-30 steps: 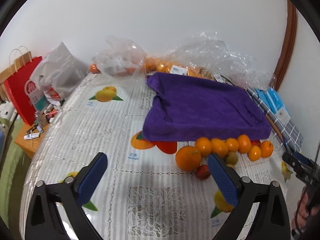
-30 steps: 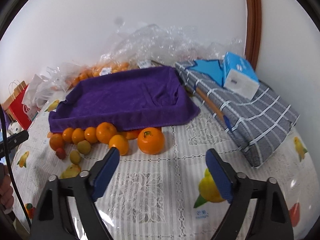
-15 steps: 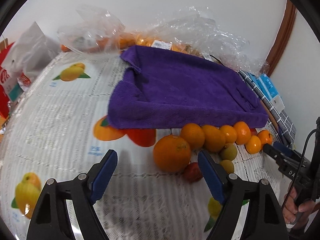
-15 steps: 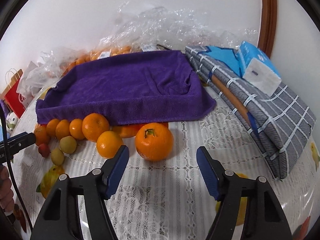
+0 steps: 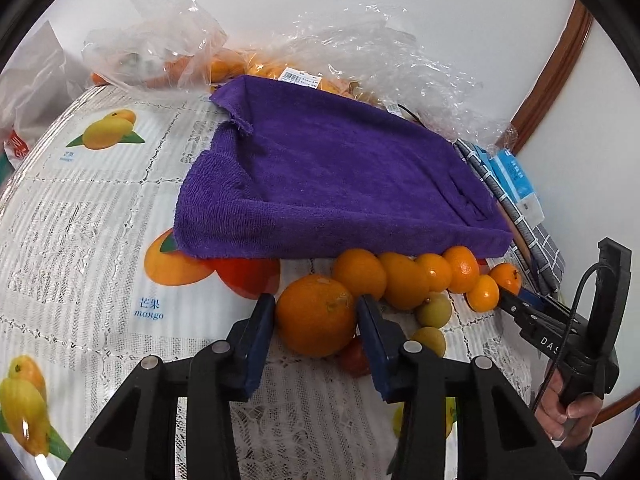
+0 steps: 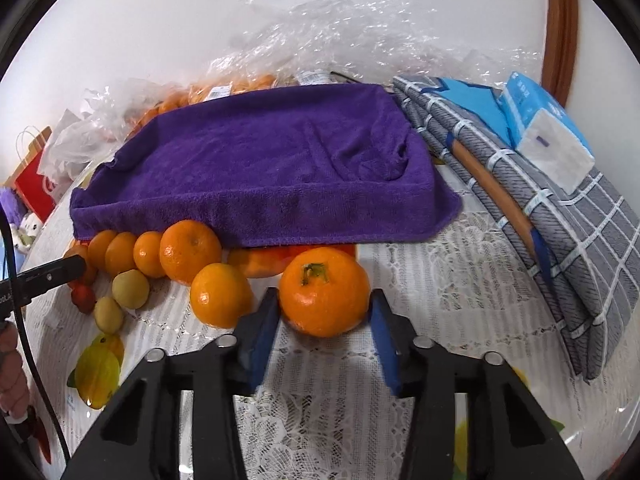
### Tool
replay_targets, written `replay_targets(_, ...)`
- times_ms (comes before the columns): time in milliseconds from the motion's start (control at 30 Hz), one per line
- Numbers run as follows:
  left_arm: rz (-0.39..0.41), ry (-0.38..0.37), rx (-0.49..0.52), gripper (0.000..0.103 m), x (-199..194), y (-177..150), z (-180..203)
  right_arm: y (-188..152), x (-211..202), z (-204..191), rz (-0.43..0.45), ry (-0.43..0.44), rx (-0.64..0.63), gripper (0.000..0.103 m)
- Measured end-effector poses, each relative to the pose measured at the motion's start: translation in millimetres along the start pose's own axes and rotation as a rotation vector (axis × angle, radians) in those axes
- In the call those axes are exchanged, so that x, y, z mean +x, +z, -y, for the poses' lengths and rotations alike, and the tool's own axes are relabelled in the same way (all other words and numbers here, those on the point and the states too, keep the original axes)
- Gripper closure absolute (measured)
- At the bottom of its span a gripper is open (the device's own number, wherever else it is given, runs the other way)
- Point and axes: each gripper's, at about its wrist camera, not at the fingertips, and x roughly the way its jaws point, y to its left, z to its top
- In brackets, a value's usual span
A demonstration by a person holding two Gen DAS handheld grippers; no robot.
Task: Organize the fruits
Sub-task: 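Move the left tool to a large orange while the right tool approaches another orange, then close the left tool on the large orange while the right tool grasps another orange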
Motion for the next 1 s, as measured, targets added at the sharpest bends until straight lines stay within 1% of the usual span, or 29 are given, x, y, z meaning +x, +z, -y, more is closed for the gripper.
replay_targets(133,0.008,0.021,-0.010,0.063,-9.6,-2.2,-5.4,-2.9,-4.5,0.4,0.005,0.002,0.001,0.060)
replay_targets(233,0.017,0.061,-0.013,0.063,-18.4,-3.8,-13.0,-7.6,-10.5,1.5,0.005,0.006,0.005,0.060)
replay_targets(333,0.020,0.093,-0.007,0.063,-17.4,-3.8,-17.8,-9.5,-11.4,1.3,0.001,0.007,0.002,0.060)
replay_targets(467,0.050,0.093,0.020,0.063,-16.6,-7.1,-17.1,-8.0,-5.7,-1.0,-0.003,-0.003,-0.007,0.059)
replay_targets(567,0.054,0.098,0.033,0.062,-13.7,-11.0,-17.1,-7.6,-4.4,-1.4,0.001,-0.009,-0.012,0.059)
replay_targets(633,0.062,0.108,0.033,0.062,-12.6,-12.6,-16.4,-8.5,-3.6,-2.2,-0.004,-0.019,-0.016,0.063)
replay_targets(700,0.058,0.118,0.041,0.061,-11.1,-12.6,-14.4,-9.2,-3.1,-3.5,-0.003,-0.026,-0.023,0.063)
replay_targets(800,0.062,0.108,0.032,0.060,-11.6,-12.5,-15.8,-9.0,-3.0,-2.1,-0.001,-0.015,-0.017,0.063)
replay_targets(833,0.065,0.104,0.025,0.060,-11.9,-12.7,-16.5,-8.7,-2.6,-0.6,-0.001,-0.008,-0.011,0.061)
replay_targets(900,0.066,0.100,0.019,0.060,-12.3,-12.7,-17.2,-7.3,-2.1,1.9,0.000,-0.001,0.003,0.052)
replay_targets(933,0.066,0.101,0.019,0.060,-12.4,-13.1,-16.9,-6.0,-0.9,3.7,-0.003,0.001,0.013,0.044)
replay_targets(1000,0.066,0.105,0.022,0.060,-12.2,-13.0,-16.6,-4.6,-0.2,5.2,0.002,0.002,0.025,0.043)
